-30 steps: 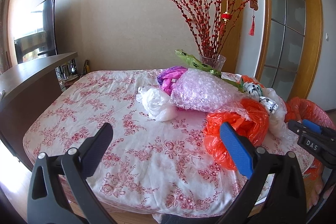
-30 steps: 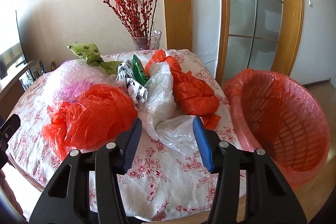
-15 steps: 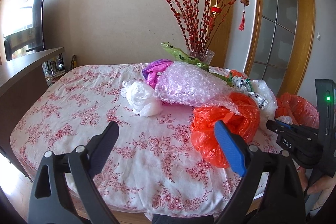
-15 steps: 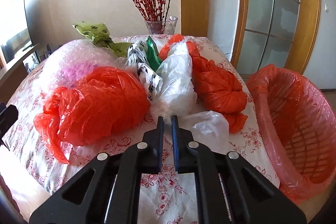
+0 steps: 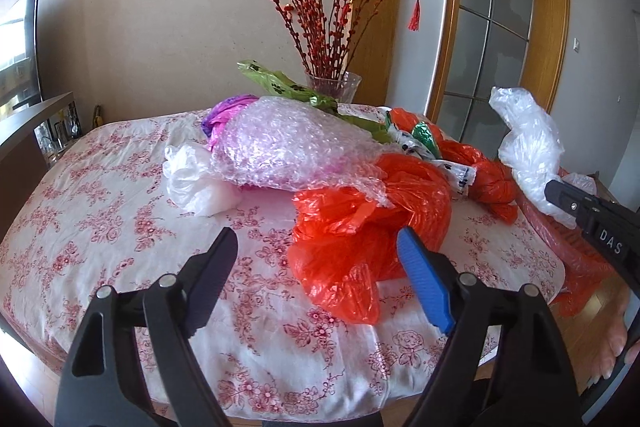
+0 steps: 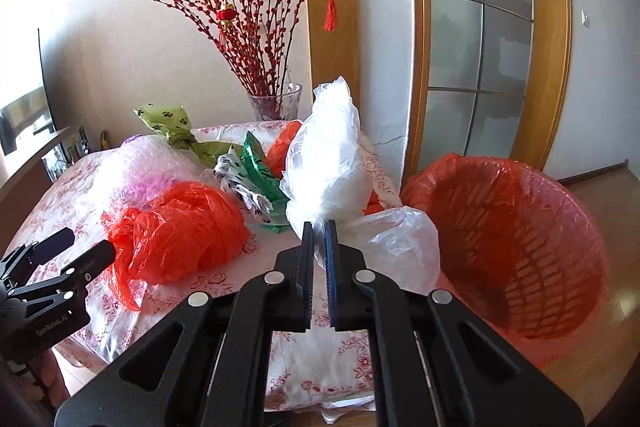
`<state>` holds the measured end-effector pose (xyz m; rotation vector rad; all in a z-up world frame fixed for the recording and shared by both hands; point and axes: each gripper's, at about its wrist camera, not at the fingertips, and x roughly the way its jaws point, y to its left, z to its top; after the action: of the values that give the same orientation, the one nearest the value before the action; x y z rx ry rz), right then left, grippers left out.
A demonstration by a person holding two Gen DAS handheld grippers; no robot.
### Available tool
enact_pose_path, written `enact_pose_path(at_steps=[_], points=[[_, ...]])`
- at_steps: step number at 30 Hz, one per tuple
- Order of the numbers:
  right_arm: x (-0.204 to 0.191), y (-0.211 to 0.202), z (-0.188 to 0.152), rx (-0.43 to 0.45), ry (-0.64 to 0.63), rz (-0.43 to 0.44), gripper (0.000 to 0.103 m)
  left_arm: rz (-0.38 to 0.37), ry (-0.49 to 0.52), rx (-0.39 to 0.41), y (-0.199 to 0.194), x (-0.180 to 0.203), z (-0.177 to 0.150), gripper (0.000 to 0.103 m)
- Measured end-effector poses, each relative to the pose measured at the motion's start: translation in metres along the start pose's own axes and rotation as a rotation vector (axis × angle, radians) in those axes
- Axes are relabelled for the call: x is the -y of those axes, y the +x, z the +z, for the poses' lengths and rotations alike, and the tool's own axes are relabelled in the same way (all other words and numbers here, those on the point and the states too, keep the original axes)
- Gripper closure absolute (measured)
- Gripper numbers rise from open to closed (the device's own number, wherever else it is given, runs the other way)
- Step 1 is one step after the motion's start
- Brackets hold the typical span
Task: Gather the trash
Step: 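Carry the white bag into the red basket with the right gripper while the left gripper grasps the red bag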
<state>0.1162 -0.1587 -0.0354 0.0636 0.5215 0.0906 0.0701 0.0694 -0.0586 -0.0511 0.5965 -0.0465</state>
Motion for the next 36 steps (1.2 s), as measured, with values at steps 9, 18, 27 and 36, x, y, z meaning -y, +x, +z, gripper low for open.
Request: enact_pose_path(at_steps=[9, 18, 27, 36], points=[[0.007, -0.003, -0.009, -0.017, 0.010, 0.000, 0.097, -0.102, 0.009, -0.107, 0.031, 0.007, -0.008, 0.066], [0.010, -0.013, -0.007, -0.001, 0.020, -0.002, 0.097, -0.156, 0.001, -0.058, 0.014, 0.013, -0.007, 0.093], [0.027, -0.028, -0.007, 0.031, 0.045, -0.030, 0.097, -0.204, 0.037, 0.001, -0.011, 0.034, 0.005, 0.093], [0.056, -0.045, -0.005, 0.065, 0.092, -0.082, 0.097, -0.247, 0.059, 0.029, -0.011, 0.059, 0.024, 0.093]])
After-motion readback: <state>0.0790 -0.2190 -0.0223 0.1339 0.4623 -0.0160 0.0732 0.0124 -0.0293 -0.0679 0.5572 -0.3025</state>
